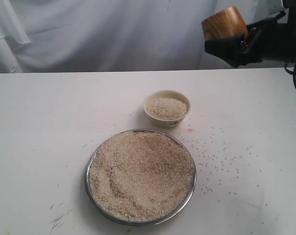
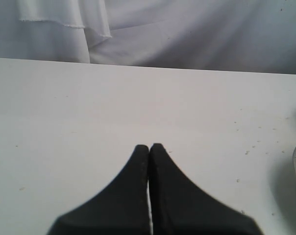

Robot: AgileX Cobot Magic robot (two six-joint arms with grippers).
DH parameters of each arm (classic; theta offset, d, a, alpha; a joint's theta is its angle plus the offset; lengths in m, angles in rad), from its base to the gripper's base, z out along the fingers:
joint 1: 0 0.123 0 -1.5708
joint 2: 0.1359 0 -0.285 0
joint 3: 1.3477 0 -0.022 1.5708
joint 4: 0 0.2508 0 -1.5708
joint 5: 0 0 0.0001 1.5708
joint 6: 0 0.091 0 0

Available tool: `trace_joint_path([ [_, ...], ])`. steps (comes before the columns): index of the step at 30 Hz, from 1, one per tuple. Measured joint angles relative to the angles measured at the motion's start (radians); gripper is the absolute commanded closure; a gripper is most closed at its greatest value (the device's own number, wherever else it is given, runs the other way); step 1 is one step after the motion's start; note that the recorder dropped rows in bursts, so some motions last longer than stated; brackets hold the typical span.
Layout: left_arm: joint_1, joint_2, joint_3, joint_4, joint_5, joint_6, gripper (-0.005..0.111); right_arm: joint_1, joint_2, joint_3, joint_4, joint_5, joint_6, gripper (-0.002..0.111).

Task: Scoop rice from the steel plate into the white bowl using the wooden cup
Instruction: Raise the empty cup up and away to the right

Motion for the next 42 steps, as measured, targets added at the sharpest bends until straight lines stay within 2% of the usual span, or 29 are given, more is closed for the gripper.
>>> trace_joint_path([
  [5,0.0,0.0,0.0,0.0,0.0,0.0,0.107,0.055,-0.05,0.008,-0.055,-0.043,0.026,0.108],
  [10,0.0,0.0,0.0,0.0,0.0,0.0,0.107,0.067,-0.072,0.059,-0.039,-0.083,0.035,0.108],
  [17,0.0,0.0,0.0,0.0,0.0,0.0,0.107,0.117,-0.119,0.09,-0.085,-0.322,0.067,0.108],
  [26,0.0,0.0,0.0,0.0,0.0,0.0,0.107,0.193,-0.197,0.092,-0.046,-0.524,0.094,0.108],
  [30,0.0,0.0,0.0,0.0,0.0,0.0,0.107,0.231,-0.248,0.092,-0.044,-0.582,0.187,0.108],
  [34,0.0,0.0,0.0,0.0,0.0,0.0,0.107,0.251,-0.269,0.092,-0.027,-0.59,0.244,0.108],
  [42,0.0,0.0,0.0,0.0,0.0,0.0,0.107,0.255,-0.269,0.092,0.001,-0.586,0.228,0.108],
])
